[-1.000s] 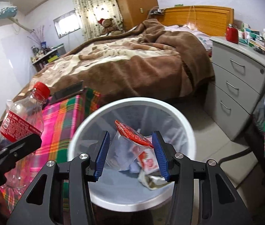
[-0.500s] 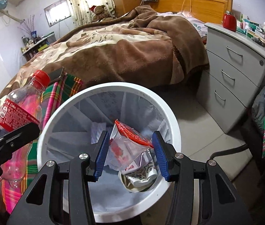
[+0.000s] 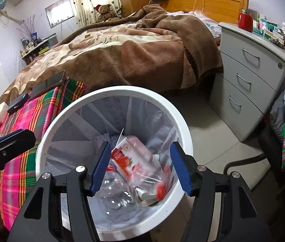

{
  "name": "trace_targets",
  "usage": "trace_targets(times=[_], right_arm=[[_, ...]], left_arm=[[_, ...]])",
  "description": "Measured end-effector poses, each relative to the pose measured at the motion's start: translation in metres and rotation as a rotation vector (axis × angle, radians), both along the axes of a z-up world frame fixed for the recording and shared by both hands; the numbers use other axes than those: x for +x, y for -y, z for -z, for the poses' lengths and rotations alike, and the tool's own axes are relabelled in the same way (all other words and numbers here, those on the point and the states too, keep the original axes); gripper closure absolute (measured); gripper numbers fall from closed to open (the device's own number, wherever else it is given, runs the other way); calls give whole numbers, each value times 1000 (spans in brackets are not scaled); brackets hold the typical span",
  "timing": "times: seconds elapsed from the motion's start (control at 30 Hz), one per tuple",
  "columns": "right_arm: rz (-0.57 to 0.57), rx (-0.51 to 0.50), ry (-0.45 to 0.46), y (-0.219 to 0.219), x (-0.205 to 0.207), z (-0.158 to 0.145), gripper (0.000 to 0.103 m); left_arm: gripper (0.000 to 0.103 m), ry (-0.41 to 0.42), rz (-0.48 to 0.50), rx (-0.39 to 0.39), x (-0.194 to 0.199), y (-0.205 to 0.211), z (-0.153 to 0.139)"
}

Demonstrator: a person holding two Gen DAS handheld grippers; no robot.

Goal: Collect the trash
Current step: 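Carry the plastic cup and Coca-Cola bottle over the white bin and release both, then withdraw both tools from the bin toward the red cans on the bed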

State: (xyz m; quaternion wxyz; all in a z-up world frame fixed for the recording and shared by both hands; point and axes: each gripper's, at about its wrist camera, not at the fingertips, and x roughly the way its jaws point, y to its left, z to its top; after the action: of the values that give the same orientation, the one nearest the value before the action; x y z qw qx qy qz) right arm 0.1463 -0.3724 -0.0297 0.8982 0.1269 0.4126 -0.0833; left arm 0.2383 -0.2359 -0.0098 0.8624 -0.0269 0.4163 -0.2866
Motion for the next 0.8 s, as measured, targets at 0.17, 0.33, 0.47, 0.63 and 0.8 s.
trace_targets(times=[0.17, 0.33, 0.47, 0.63, 0.8], right_arm=[[4, 10, 11, -3, -2, -3, 41], [6, 21, 28, -7, -6, -8, 41], [5, 23, 41, -12, -10, -13, 41], [-8, 19, 62, -24, -15, -19, 41], [-28, 22, 78, -38, -17, -22, 41]], left_arm=[[34, 20, 1, 15, -8, -6, -4], [34, 33, -14, 26, -16, -15, -9], [34, 44, -29, 31, -23, -25, -12], [34, 60, -51, 28, -34, -43, -18], [34, 83, -77, 39, -45, -62, -23]])
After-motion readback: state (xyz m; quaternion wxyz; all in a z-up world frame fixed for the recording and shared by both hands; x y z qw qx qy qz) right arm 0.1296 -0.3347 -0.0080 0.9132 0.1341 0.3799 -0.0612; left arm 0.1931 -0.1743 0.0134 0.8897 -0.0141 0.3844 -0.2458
